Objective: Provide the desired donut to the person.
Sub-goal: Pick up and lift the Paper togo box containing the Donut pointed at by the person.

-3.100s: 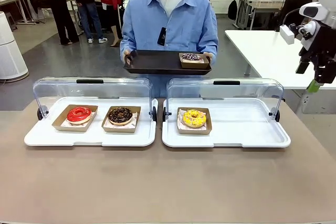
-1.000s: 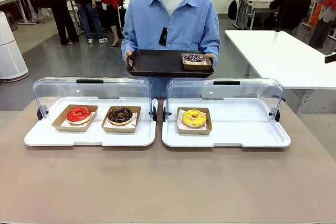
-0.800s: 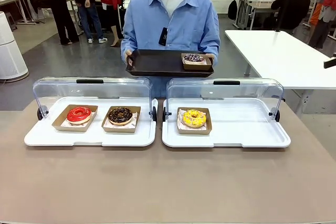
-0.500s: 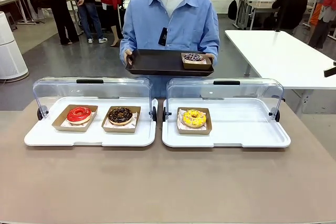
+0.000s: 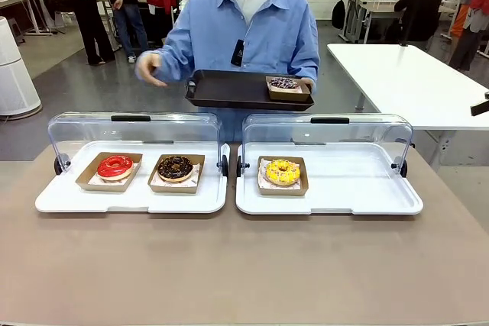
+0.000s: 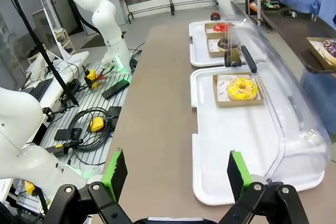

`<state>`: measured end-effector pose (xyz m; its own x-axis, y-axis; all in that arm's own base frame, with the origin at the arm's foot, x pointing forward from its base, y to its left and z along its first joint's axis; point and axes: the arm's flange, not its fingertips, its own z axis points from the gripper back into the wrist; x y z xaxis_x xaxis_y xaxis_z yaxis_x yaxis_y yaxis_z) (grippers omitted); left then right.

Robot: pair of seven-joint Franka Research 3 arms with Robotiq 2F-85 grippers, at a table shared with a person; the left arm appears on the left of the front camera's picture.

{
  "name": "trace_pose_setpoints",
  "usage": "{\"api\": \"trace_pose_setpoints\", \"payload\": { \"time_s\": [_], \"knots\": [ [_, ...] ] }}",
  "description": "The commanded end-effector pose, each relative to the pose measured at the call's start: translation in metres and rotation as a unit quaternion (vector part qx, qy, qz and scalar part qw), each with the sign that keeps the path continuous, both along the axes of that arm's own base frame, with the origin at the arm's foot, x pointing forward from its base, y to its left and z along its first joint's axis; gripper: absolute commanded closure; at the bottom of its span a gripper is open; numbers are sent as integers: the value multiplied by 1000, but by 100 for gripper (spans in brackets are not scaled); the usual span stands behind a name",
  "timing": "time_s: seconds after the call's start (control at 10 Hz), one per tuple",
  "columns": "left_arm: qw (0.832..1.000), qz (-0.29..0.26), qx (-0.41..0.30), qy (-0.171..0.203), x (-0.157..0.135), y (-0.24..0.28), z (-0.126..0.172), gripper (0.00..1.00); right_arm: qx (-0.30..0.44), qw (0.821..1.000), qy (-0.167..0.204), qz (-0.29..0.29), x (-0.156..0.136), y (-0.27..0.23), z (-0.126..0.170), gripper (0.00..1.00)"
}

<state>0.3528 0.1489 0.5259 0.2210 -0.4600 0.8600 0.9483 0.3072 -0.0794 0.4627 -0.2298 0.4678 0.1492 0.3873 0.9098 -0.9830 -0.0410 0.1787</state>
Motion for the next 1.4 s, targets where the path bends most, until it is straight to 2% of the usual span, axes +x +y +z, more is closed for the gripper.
{"api": "trace_pose_setpoints", "payload": {
  "time_s": [0.0, 1.3],
  "knots": [
    [1000, 1, -9, -7, 1, 0, 2, 0, 5, 1000, 3, 5, -1, 0, 1, 0],
    [1000, 0, 0, 0, 0, 0, 0, 0, 5, 1000, 3, 5, -1, 0, 1, 0]
  ]
}}
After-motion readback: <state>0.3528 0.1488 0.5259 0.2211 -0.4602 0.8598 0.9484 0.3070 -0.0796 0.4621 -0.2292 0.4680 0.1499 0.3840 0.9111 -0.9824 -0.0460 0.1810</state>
